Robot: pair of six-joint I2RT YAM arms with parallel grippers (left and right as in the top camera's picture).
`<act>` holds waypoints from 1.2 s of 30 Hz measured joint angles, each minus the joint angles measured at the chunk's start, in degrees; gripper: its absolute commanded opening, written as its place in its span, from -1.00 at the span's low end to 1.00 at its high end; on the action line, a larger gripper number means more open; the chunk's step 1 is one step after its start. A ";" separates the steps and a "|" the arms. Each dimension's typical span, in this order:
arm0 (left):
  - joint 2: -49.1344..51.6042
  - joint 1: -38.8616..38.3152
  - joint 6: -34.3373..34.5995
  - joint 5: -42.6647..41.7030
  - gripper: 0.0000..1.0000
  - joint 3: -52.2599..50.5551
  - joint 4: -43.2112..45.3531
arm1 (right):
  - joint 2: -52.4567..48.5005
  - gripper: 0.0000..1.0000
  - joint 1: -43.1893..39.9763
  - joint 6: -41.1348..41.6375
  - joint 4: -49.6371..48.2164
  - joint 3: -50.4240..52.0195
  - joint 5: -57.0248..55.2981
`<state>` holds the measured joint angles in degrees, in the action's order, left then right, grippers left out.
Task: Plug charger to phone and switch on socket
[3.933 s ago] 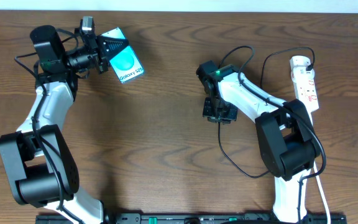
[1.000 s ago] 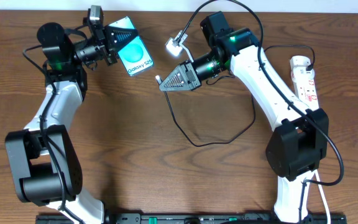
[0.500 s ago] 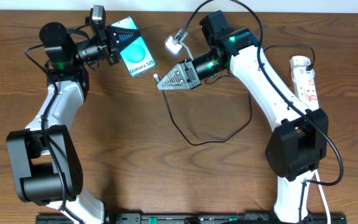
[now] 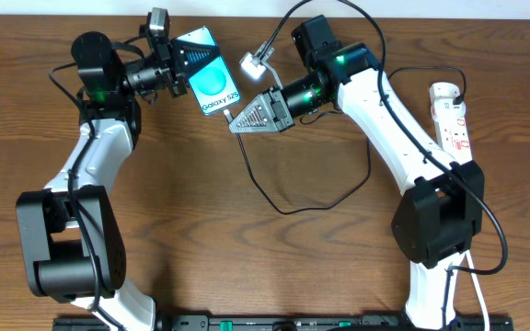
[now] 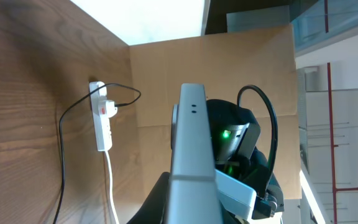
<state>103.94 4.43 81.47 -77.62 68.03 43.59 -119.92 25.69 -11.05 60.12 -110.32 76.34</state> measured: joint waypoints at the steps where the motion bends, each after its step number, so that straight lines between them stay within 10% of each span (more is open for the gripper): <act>1: 0.02 0.00 0.02 -0.02 -0.85 0.00 0.00 | 0.00 -0.97 0.00 0.07 0.00 0.00 -0.02; 36: 0.00 0.00 1.09 -0.22 -0.85 0.00 3.58 | 0.00 -0.97 0.07 6.05 -2.56 0.00 -1.36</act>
<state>103.94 4.43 82.56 -77.84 68.03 47.18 -119.92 25.76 -4.99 57.56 -110.32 74.98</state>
